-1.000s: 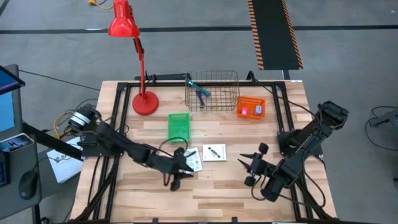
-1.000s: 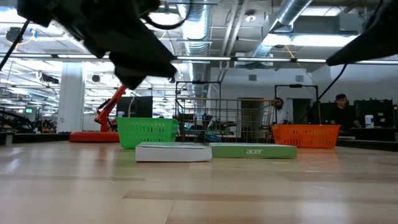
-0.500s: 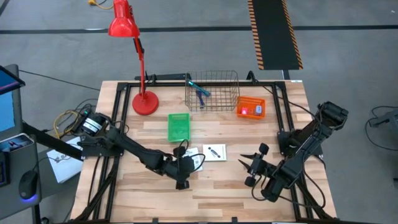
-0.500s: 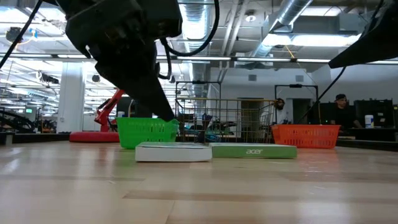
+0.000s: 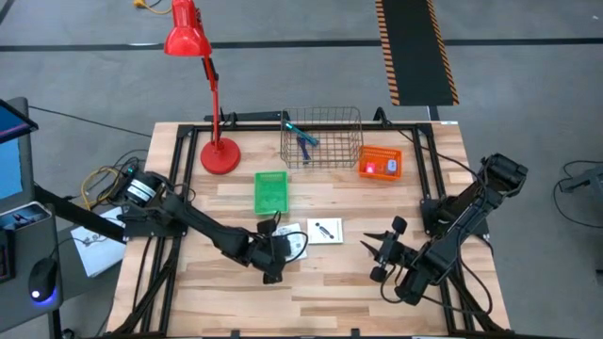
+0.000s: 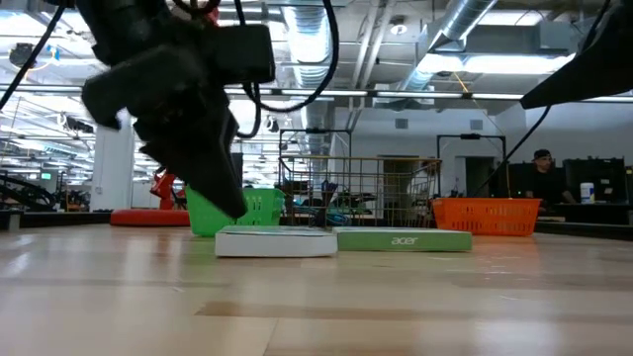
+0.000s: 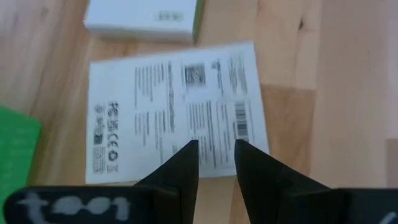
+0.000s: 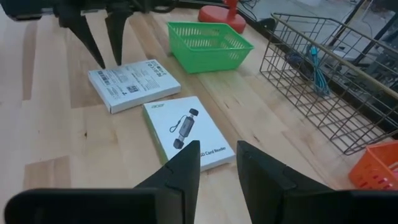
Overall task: Pick and place items into bin
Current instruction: Put the left card reader box into the green basket
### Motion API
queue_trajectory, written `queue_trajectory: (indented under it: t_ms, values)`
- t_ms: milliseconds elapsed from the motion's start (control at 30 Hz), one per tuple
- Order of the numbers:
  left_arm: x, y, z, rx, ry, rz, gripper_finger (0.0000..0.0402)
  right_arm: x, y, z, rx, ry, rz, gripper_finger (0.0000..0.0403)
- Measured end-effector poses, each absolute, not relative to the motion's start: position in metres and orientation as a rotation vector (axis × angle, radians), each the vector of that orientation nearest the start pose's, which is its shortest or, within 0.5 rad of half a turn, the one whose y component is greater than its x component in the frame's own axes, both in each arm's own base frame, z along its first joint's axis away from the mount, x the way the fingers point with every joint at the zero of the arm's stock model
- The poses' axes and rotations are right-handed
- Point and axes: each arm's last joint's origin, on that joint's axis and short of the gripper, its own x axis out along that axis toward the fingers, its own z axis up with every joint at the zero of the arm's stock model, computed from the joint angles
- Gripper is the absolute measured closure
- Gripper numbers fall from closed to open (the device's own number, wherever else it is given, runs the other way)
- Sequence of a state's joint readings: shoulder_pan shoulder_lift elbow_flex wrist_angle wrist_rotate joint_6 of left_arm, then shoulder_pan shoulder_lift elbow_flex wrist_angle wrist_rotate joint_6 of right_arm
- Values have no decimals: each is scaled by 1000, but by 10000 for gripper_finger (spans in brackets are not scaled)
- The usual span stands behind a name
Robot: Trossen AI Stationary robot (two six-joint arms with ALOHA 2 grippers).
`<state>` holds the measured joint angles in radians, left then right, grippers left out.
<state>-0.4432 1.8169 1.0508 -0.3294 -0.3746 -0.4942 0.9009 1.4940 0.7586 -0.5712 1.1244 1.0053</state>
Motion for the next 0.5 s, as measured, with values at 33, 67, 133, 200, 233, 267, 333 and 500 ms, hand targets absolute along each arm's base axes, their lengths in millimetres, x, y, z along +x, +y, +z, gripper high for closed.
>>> queue_trajectory:
  t_ms: [33,67,133,200,233,267,333,500]
  values:
    - [316,-139,147,-10,993,185,307,171,174,169,-146,489,-475,305]
    - [315,-139,144,-7,1009,181,307,171,174,169,-146,489,-475,305]
    - [317,-141,138,-15,1021,173,307,171,174,169,-146,489,-475,305]
    - [318,-143,132,-27,1046,164,307,171,174,169,-144,488,-474,305]
    - [319,-143,129,-32,1051,165,307,171,174,169,-143,489,-475,305]
    - [319,-144,126,-40,1059,169,307,171,174,169,-142,489,-477,305]
    - [319,-145,125,-49,1060,176,307,171,174,169,-139,488,-477,305]
    - [316,-152,124,-71,1056,177,307,171,174,169,-136,487,-476,305]
